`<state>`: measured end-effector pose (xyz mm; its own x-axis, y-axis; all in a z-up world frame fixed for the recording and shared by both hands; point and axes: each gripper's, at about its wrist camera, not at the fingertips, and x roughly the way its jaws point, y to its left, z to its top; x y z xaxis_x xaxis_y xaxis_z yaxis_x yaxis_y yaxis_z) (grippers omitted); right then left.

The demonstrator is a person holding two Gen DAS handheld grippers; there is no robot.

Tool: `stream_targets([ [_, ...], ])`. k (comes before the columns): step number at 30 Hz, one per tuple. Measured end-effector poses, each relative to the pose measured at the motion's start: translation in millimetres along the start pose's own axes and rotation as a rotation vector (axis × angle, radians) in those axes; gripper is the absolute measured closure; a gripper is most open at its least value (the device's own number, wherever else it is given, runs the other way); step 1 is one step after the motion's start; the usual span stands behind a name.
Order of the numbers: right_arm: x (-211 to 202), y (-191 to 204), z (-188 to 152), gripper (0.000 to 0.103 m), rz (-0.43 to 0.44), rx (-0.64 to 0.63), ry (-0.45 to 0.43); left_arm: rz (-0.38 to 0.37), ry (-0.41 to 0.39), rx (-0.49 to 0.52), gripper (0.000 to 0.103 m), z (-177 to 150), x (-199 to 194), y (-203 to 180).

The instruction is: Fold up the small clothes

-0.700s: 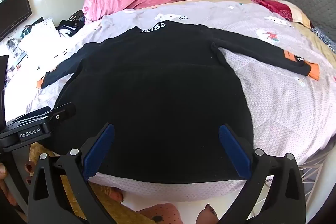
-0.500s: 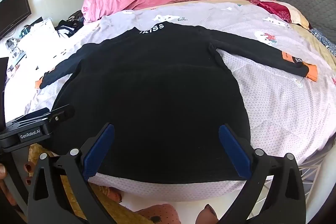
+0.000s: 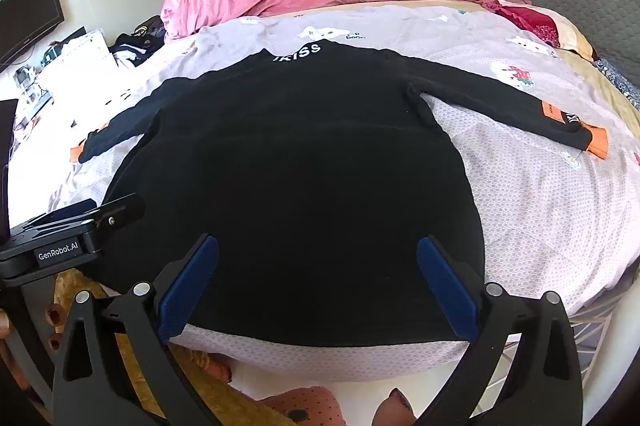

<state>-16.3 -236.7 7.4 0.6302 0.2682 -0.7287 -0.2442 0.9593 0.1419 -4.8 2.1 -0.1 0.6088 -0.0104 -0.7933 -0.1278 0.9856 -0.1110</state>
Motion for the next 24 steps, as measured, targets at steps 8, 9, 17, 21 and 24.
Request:
stream_targets([
  [8,1.5,1.4,-2.4,0.004,0.005,-0.003,0.001,0.005,-0.001,0.006,0.009,-3.4,-2.3,1.1],
  [9,1.2,1.8,-2.6,0.004,0.003,-0.005,0.002,0.005,-0.003,0.007,0.009,-3.4,-2.9,0.6],
  [17,-0.3,-0.4,-2.6,0.004,-0.005,-0.005,0.0,0.002,-0.01,0.005,0.009,-2.0,-4.3,-0.9],
  [21,-1.1,-0.2,-1.6,0.004,-0.009,-0.006,-0.001,-0.002,-0.012,0.005,0.009,-2.0,-4.3,-0.9],
  [24,-1.8,-0.5,-1.0,0.004,-0.006,-0.003,-0.003,-0.003,-0.015,0.007,0.009,-1.8,-4.6,-0.8],
])
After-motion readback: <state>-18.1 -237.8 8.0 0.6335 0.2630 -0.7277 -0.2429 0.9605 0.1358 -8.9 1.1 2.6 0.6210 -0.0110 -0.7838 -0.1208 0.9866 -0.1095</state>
